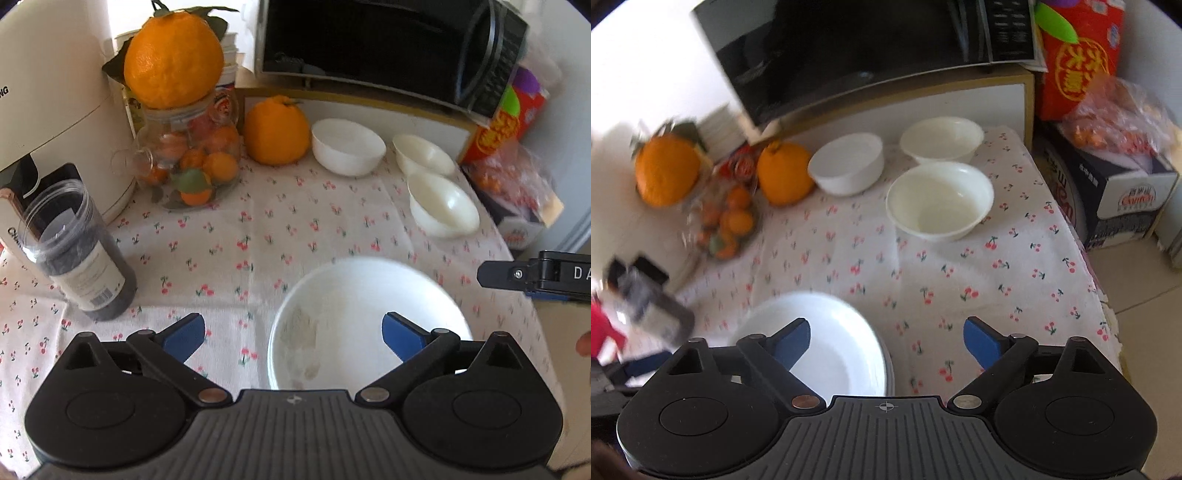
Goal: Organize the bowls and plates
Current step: 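Open both grippers and withdraw from the plate stack, then move both tools to the white bowl beside the orange and close them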
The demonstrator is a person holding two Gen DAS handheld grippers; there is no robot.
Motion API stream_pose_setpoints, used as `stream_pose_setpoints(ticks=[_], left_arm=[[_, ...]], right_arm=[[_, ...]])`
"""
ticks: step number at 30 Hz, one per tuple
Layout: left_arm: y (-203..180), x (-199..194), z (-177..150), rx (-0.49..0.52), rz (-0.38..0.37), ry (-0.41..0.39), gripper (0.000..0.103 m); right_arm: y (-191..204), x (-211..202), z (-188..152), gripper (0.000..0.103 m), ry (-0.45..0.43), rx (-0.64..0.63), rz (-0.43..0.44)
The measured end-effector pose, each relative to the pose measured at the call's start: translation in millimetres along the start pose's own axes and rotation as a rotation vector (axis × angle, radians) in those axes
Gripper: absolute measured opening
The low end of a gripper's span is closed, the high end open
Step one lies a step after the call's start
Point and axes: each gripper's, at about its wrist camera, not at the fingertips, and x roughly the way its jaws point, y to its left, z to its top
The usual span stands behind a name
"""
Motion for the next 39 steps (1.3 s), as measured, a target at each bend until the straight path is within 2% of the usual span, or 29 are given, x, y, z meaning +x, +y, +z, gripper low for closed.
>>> stream_pose_setpoints(ticks=[5,10,17,24,27,28,30,32,35,39], left_arm=[[-3.0,3.8,30.6,-0.041,0.012,-0.031,0.103],[-5.7,17.1,60.6,-0.103,0.010,-0.085,0.103],[-7.9,56.1,90.6,-0.185,-0.017,-0.145,0.103],[-6.6,102.6,109.9,-0.270,-0.074,-0.201,0.101],[-7.4,116.2,115.2,-0.284,-0.096,-0.215,0.097],[-7.8,121.9,116.7,-0.285,-0.107,-0.216,0.092],[-9.0,129.8,119.3,-0.286,-0.125,-0.212,0.080],[-10.0,137.9,121.2,-0.286,-0.141,-0.204,0.068],[-11.7,149.5,123.5,-0.287,-0.148,-0.198,0.055],[-14.0,162.0,125.5,-0.286,-0.162,-0.191,0.045]], right_arm=[[-1.7,8.0,36.8,0.093,-0.022,0.040,0.024],[-3.1,22.4,71.2,0.093,-0.122,0.076,0.055],[-20.6,63.4,105.0,0.093,-0.175,0.190,0.189],[-28.2,105.6,120.9,0.093,-0.142,0.291,0.367],[-31.0,120.5,124.6,0.093,-0.128,0.330,0.388],[-31.1,125.8,125.8,0.092,-0.122,0.337,0.389],[-32.5,135.1,127.8,0.084,-0.112,0.340,0.383],[-34.9,145.1,128.5,0.070,-0.097,0.346,0.369],[-38.4,155.3,129.8,0.057,-0.088,0.359,0.356],[-36.6,163.9,129.9,0.043,-0.098,0.332,0.319]])
